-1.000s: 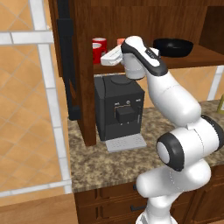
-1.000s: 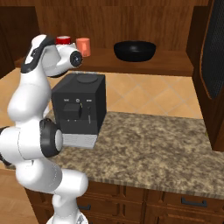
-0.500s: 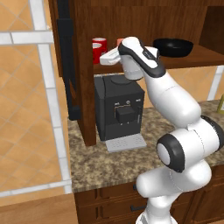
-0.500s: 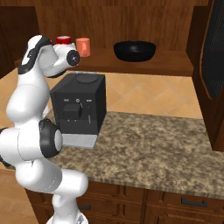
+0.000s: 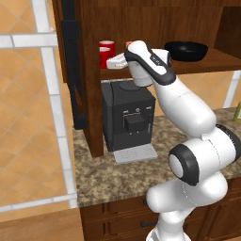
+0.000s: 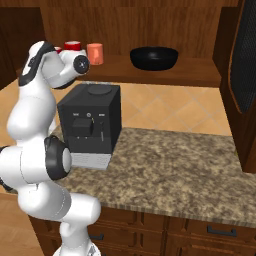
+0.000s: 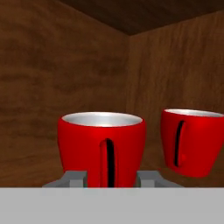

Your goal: Gather all objects into one cabinet and sort the glasses and bowls to opposite sides.

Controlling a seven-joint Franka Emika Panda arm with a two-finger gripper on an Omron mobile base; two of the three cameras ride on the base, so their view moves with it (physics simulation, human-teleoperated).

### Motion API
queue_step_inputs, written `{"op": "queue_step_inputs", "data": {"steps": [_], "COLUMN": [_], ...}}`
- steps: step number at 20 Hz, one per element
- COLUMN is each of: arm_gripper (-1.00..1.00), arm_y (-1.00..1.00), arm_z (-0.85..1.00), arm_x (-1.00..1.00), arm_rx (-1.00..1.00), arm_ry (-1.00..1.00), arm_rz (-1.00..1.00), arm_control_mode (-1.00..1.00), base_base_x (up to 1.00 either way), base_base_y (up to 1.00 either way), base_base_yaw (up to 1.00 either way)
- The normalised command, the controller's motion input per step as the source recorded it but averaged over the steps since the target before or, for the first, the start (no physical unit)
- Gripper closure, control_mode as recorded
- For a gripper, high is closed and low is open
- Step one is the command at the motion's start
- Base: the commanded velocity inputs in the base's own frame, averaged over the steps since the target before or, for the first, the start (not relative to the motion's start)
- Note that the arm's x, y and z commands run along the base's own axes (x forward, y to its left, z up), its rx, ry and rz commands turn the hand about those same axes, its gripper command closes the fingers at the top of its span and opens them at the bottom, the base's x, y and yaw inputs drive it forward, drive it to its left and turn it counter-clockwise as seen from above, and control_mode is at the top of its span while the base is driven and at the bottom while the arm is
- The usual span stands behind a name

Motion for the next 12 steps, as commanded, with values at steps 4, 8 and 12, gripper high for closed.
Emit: {"op": "queue_step_inputs", "data": {"steps": [4,8,12], "arm_gripper": [-1.0,-1.0,-1.0], "arm_y": [0.0,-0.01,-0.19], "arm_z": [0.01,0.34,0.27], "arm_x": [0.0,-0.2,-0.59], "arm_rx": [0.0,0.0,0.0], "arm_ry": [0.0,0.0,0.0], "arm_rz": [-0.03,-0.02,-0.08], "arm_control_mode": [-1.0,-1.0,-1.0], "base_base_x": [0.0,0.0,0.0], "base_base_y": [0.0,0.0,0.0], "base_base_yaw": [0.0,0.0,0.0]}}
